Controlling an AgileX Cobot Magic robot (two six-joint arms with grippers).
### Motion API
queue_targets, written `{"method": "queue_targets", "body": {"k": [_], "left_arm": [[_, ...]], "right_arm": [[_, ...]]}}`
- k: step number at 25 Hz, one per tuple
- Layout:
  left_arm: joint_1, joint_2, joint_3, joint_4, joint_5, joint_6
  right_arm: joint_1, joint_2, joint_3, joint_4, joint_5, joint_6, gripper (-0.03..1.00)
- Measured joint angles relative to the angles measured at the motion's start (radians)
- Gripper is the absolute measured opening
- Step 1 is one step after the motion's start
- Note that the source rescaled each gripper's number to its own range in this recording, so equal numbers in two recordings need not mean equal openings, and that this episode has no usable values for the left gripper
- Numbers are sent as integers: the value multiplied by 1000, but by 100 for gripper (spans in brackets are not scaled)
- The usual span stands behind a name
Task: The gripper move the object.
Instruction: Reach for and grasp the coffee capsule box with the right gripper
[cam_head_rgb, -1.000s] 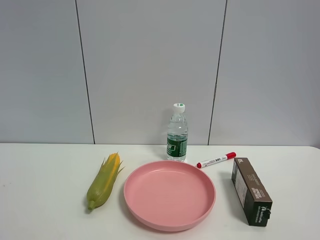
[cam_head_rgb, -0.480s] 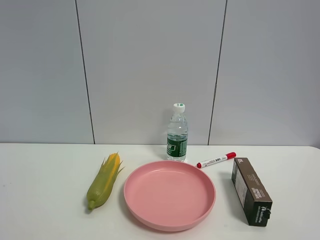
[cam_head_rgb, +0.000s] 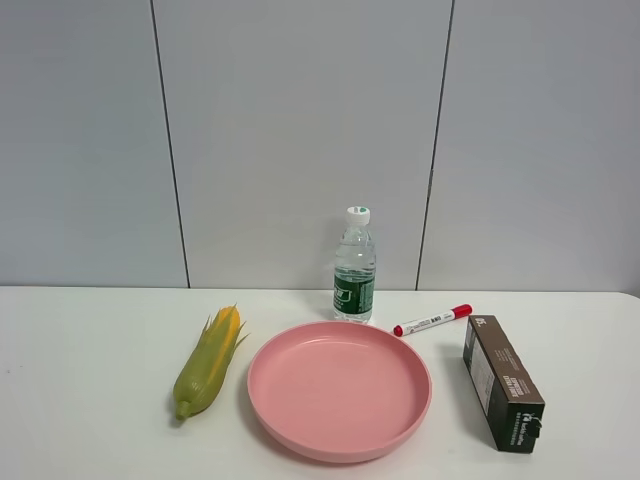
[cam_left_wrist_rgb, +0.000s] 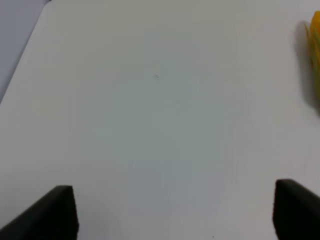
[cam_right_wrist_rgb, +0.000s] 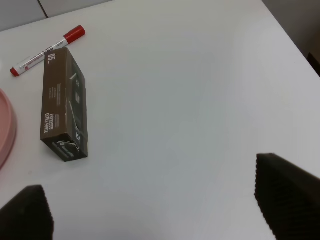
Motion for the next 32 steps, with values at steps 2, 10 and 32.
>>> {"method": "queue_targets", "body": {"k": [2,10,32], "left_arm": [[0,0,0,0,0,0],[0,0,0,0,0,0],[0,0,0,0,0,0]], "right_arm": [[0,0,0,0,0,0,87],[0,0,0,0,0,0,87],[3,511,-226,300,-222,-210,87]]}}
